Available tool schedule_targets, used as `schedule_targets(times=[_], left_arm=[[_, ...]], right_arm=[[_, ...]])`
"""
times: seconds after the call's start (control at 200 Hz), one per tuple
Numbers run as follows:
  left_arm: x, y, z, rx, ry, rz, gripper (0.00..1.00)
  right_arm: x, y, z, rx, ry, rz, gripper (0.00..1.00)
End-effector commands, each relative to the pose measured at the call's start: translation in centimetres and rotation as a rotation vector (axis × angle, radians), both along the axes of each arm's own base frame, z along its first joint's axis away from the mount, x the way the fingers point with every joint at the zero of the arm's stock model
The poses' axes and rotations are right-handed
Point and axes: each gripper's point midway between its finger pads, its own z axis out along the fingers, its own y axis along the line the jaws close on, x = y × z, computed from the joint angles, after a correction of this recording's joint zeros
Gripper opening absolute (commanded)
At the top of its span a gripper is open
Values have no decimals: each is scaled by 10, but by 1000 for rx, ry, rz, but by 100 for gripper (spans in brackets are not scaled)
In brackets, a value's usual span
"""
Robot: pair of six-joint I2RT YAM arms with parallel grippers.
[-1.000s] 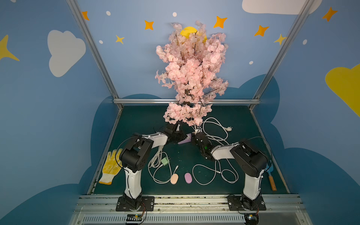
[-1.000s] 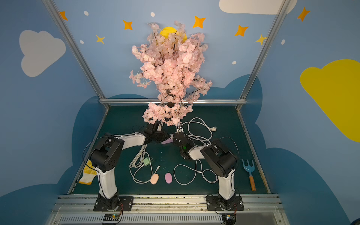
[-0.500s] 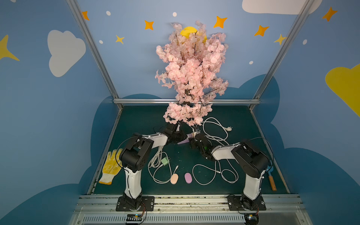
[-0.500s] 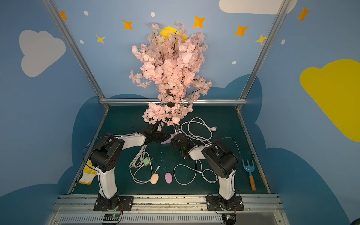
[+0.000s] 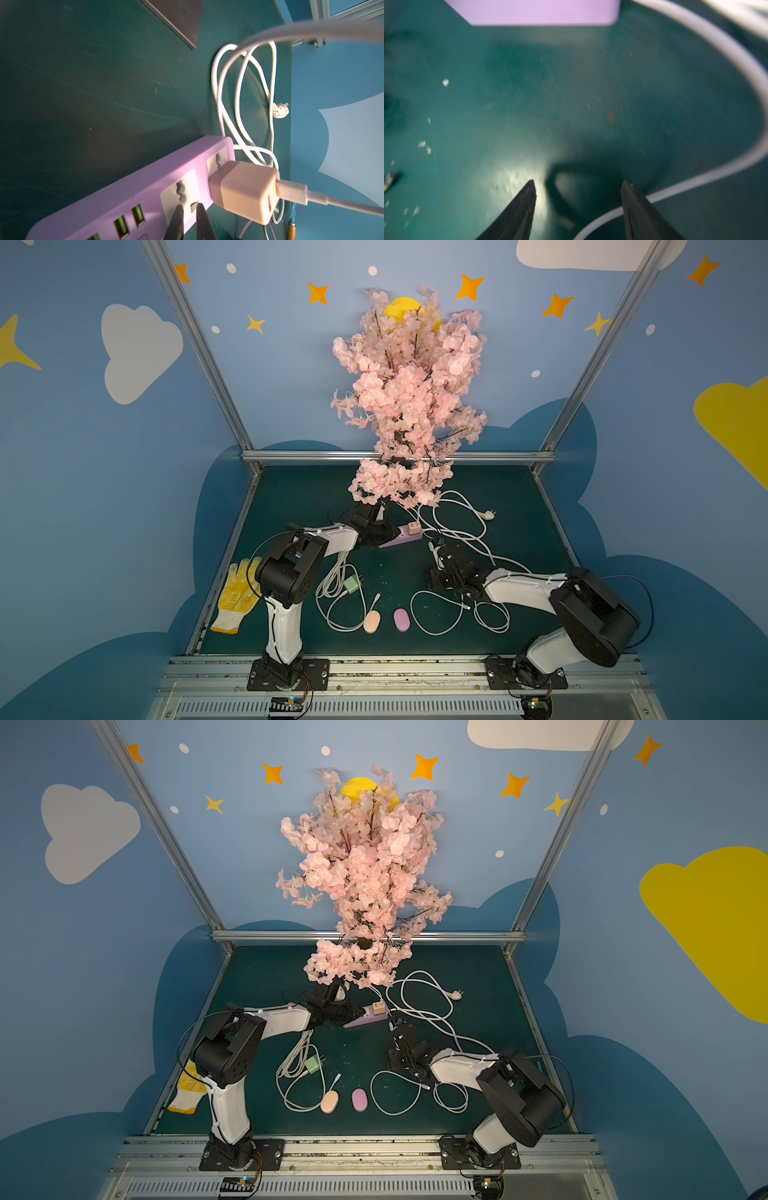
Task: Charge the bluetooth headset
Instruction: Insert the plug into the socket, then pick up the charging cable from the center of the board.
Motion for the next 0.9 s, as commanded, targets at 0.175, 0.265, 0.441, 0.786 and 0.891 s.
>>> schedule_targets(times=[0.175, 0.265, 0.441, 0.786, 0.891], left_arm=[[-8, 10, 10, 19, -10, -4, 23], [-13, 13, 19, 13, -24, -2, 26], [-25, 21, 34, 5, -50, 10, 28], [-58, 44, 52, 17, -66, 39, 40], [-69, 52, 58, 30, -81, 49, 52]], right_arm=[[-37, -30, 54, 105, 9, -53, 66], [-38, -40, 72, 159, -29, -121, 64], [-38, -62, 98, 197, -154, -181, 53], [-34, -90, 95, 89, 88, -307, 11], [-40, -81, 91, 86, 163, -256, 4]])
